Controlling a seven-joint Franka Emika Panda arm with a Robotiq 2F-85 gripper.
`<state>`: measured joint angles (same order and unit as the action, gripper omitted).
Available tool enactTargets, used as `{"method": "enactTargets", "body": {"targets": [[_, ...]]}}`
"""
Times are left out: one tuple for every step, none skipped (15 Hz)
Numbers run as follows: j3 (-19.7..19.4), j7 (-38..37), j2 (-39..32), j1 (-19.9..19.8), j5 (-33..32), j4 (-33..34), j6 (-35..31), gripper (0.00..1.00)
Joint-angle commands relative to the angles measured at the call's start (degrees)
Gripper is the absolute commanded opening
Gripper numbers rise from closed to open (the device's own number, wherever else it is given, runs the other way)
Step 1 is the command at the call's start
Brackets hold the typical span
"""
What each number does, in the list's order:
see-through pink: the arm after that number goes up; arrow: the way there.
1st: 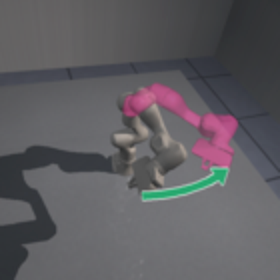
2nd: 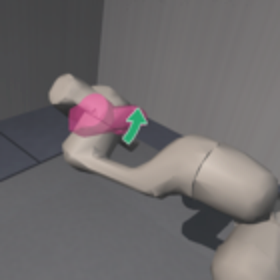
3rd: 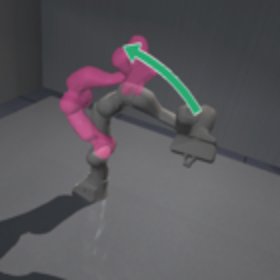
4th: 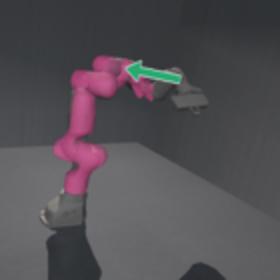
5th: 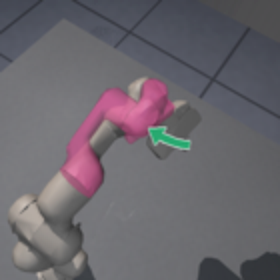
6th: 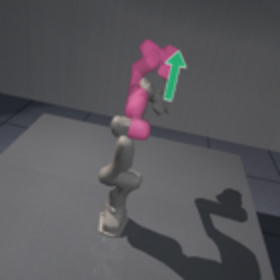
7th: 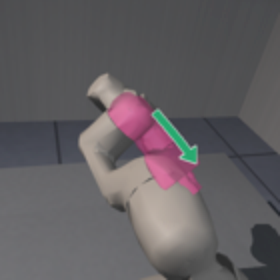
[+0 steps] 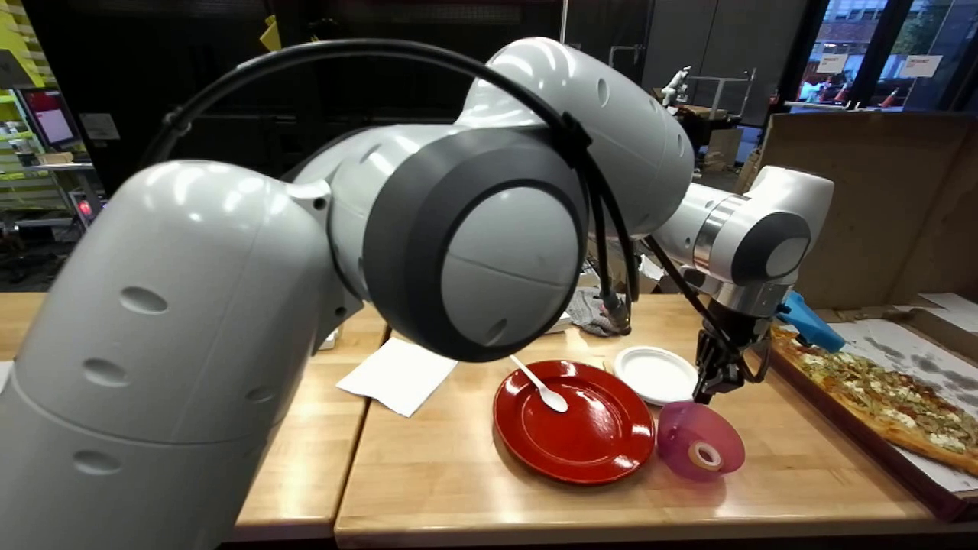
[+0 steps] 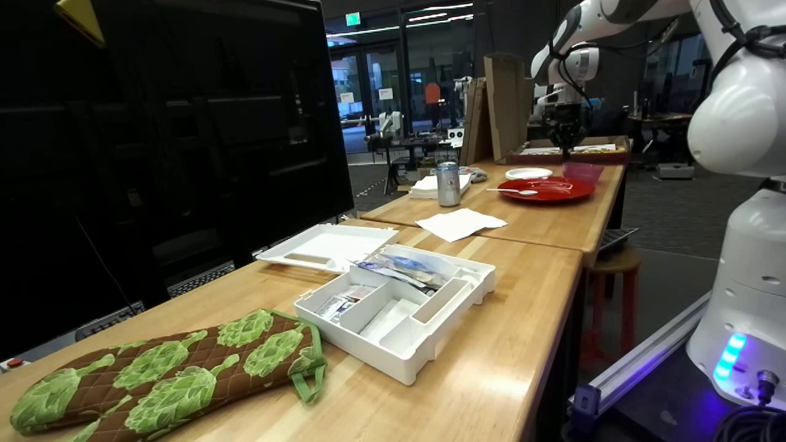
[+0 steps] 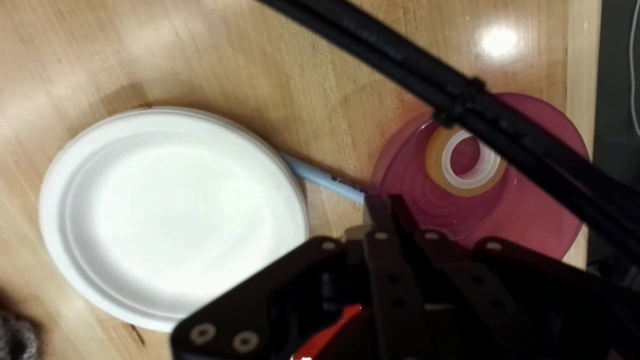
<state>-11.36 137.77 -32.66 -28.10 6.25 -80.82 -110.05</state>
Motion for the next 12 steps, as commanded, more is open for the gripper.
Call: {"method": "enactTargets", "body": {"targets": [[0.87, -0.33, 2.39, -0.23, -0.42, -1.78, -0.49, 0.38], [0.93, -0.51, 2.89, -0.12, -0.34, -2.25, -0.4, 0.44], [0.97, -0.61, 3.29, -0.03, -0.34, -2.59, -0.44, 0.5], [1.05, -0.65, 3.79, 0.1, -0.34, -3.02, -0.58, 0.58], [1.14, -0.51, 4.18, 0.11, -0.29, -3.3, -0.65, 0.64], [1.23, -0.49, 4.62, 0.18, -0.21, -3.61, -0.62, 0.72], [1.37, -0.34, 5.09, 0.27, -0.08, -3.98, -0.39, 0.78], [1.44, -0.36, 5.42, 0.45, -0.09, -4.26, -0.17, 0.84], [1.53, -0.47, 5.76, 0.69, -0.17, -4.69, -0.03, 0.92], [1.62, -0.58, 5.92, 0.82, -0.16, -4.94, 0.14, 0.98], [1.7, -0.62, 6.12, 0.97, -0.12, -5.34, 0.36, 1.0], [1.75, -0.73, 6.12, 1.11, -0.16, -5.53, 0.62, 1.0]]}}
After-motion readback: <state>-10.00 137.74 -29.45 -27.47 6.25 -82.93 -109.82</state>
